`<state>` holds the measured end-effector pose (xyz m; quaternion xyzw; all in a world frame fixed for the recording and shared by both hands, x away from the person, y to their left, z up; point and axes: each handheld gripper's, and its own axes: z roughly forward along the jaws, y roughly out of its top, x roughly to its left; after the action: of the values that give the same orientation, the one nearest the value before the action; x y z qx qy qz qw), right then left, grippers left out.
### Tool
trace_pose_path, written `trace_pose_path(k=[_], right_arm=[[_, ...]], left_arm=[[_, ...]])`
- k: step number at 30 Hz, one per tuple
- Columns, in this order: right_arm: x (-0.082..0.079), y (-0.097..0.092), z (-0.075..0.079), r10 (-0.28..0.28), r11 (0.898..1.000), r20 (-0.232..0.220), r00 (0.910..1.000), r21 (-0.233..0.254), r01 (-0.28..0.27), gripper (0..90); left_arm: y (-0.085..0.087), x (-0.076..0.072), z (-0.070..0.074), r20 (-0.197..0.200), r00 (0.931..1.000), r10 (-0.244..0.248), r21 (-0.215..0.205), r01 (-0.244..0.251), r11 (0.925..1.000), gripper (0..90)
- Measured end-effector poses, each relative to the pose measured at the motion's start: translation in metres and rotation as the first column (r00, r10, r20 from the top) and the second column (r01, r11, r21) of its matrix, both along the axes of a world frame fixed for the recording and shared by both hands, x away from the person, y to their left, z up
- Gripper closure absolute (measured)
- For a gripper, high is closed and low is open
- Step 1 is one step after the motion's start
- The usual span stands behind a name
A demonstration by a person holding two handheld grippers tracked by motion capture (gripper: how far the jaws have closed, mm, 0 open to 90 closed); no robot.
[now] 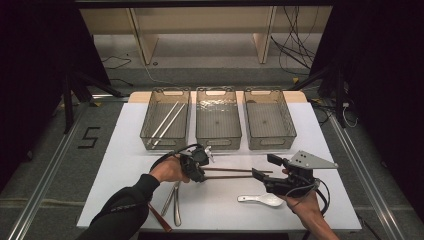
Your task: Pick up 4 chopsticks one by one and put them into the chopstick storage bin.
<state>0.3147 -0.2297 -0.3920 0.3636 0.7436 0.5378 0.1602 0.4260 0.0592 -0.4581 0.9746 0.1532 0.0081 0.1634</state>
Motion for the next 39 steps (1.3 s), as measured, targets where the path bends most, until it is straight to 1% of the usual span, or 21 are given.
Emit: trace_pose_path(k=[2, 3, 6, 8, 14, 17, 24, 27, 29, 33, 35, 36, 39], right_arm=[[0.0000, 0.0000, 0.0000, 0.000, 1.000, 0.000, 1.0000, 0.000, 0.000, 26.6], [0.0000, 0.0000, 0.0000, 0.001, 1.000, 0.001, 1.0000, 0.000, -0.001, 26.6], [0.0000, 0.0002, 0.0000, 0.002, 1.000, 0.001, 1.0000, 0.000, -0.002, 26.6], [0.0001, 0.0002, -0.0001, 0.003, 1.000, 0.002, 1.0000, -0.001, -0.003, 26.6], [0.0001, 0.0002, -0.0001, 0.002, 1.000, 0.002, 1.0000, -0.003, -0.002, 26.7], [0.0000, 0.0005, -0.0001, 0.002, 1.000, 0.001, 1.0000, -0.003, -0.002, 26.7], [0.0001, 0.0004, -0.0002, 0.002, 1.000, 0.002, 1.0000, -0.004, -0.002, 26.7], [0.0000, 0.0005, 0.0000, 0.002, 1.000, 0.001, 1.0000, -0.003, -0.002, 26.7], [0.0001, 0.0005, 0.0000, 0.002, 1.000, 0.003, 1.0000, -0.003, -0.002, 26.7], [0.0000, 0.0002, 0.0003, 0.002, 1.000, 0.003, 1.0000, -0.002, -0.002, 26.7], [0.0001, 0.0000, 0.0003, 0.001, 1.000, 0.003, 1.0000, 0.000, -0.001, 26.7], [0.0001, 0.0000, 0.0002, 0.001, 1.000, 0.002, 1.0000, 0.000, -0.001, 26.7], [0.0001, -0.0002, 0.0004, 0.001, 1.000, 0.004, 1.0000, 0.000, -0.001, 26.7]], left_arm=[[-0.0011, -0.0002, -0.0015, -0.002, 0.9999, -0.013, 0.018, 0.013, 0.9998, 72.2], [-0.0017, -0.0009, -0.0024, 0.006, 0.9999, -0.013, 0.020, 0.012, 0.9997, 72.7], [-0.0024, -0.0018, -0.0019, 0.008, 0.9997, -0.022, 0.032, 0.022, 0.9992, 76.0], [-0.0030, -0.0024, -0.0019, 0.011, 0.9997, -0.024, 0.034, 0.023, 0.9992, 76.6], [-0.0061, -0.0052, -0.0010, 0.028, 0.9971, -0.071, 0.062, 0.069, 0.9957, 79.6], [-0.0077, -0.0073, -0.0014, 0.038, 0.9956, -0.086, 0.066, 0.083, 0.9943, 81.9], [-0.0081, -0.0079, -0.0009, 0.048, 0.9927, -0.111, 0.077, 0.107, 0.9913, 83.0], [-0.0077, -0.0088, -0.0013, 0.059, 0.9919, -0.112, 0.072, 0.108, 0.9915, 83.3], [-0.0073, -0.0091, -0.0013, 0.057, 0.9926, -0.107, 0.066, 0.103, 0.9924, 83.4], [-0.0065, -0.0085, -0.0007, 0.053, 0.9939, -0.097, 0.041, 0.095, 0.9947, 83.5], [-0.0060, -0.0086, 0.0008, 0.048, 0.9934, -0.104, 0.036, 0.102, 0.9941, 83.5], [-0.0054, -0.0087, 0.0020, 0.049, 0.9936, -0.101, 0.026, 0.100, 0.9946, 83.5], [-0.0030, -0.0078, 0.0073, 0.047, 0.9940, -0.099, 0.014, 0.099, 0.9950, 83.5]])
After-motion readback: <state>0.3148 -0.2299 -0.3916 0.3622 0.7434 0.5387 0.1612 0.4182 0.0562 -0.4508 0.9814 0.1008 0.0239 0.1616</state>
